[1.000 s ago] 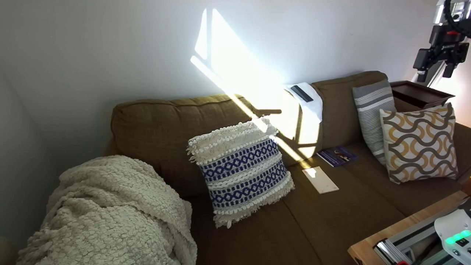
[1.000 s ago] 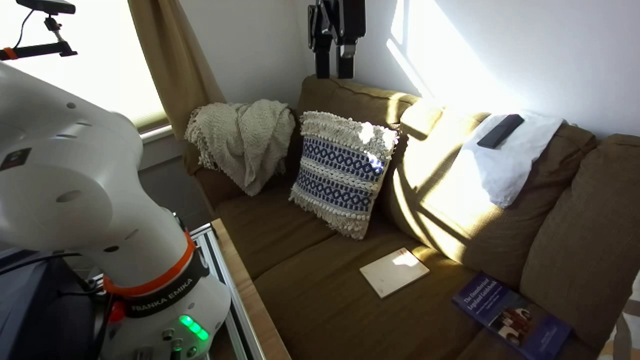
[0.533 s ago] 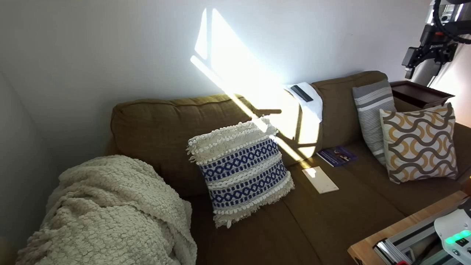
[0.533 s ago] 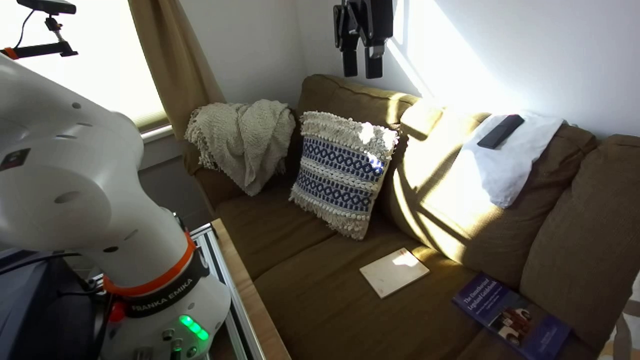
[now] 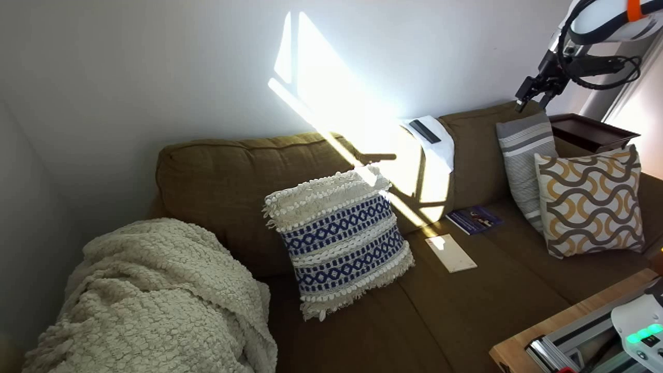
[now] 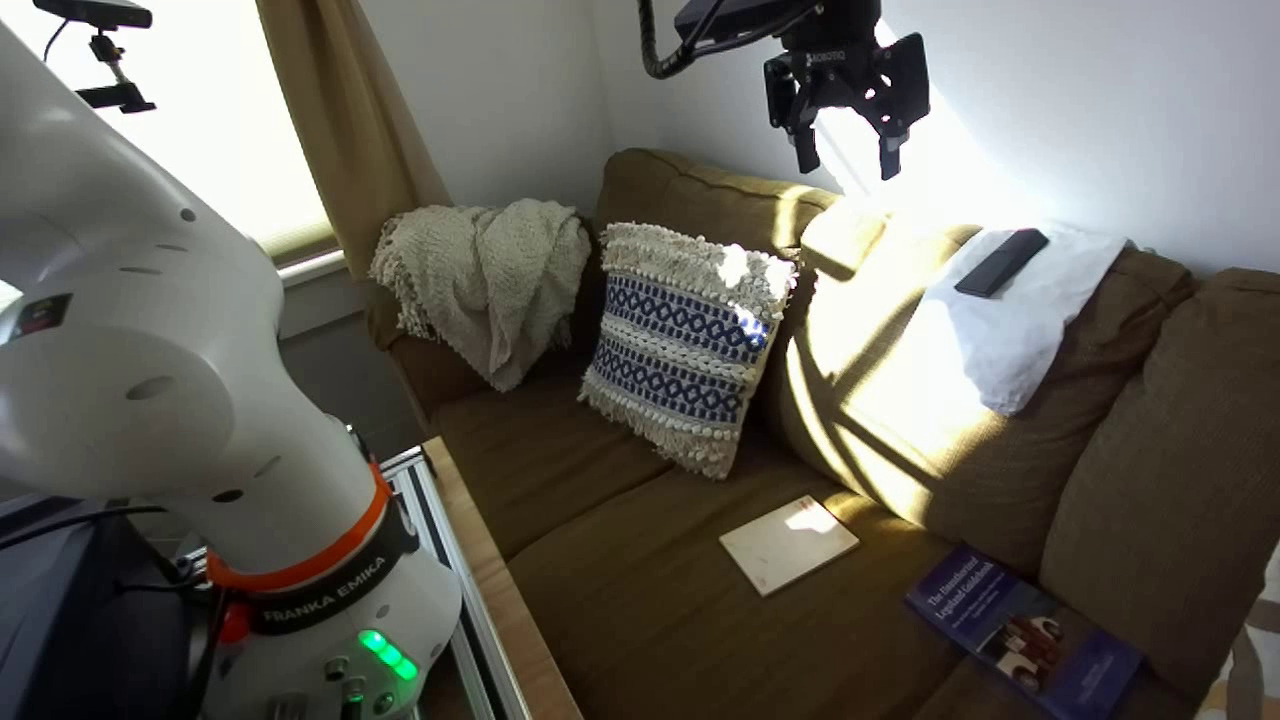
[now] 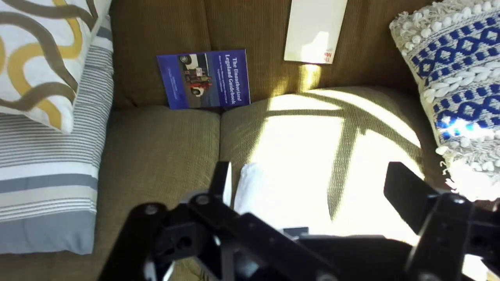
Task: Turn the remote control over
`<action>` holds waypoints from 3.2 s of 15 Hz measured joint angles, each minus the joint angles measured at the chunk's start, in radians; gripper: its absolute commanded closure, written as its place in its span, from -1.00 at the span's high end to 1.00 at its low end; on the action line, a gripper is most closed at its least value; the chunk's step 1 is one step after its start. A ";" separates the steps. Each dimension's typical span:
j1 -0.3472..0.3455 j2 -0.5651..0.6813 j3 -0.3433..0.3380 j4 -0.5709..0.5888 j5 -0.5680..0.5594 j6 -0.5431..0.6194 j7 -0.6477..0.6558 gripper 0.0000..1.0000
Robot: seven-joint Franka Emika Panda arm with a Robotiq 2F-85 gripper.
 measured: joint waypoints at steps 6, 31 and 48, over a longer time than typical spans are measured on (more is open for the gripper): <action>0.019 0.232 -0.027 0.132 0.203 0.057 -0.218 1.00; 0.088 0.705 0.002 0.562 -0.238 -0.016 -0.131 1.00; 0.159 1.031 -0.075 0.919 -0.377 -0.096 0.052 1.00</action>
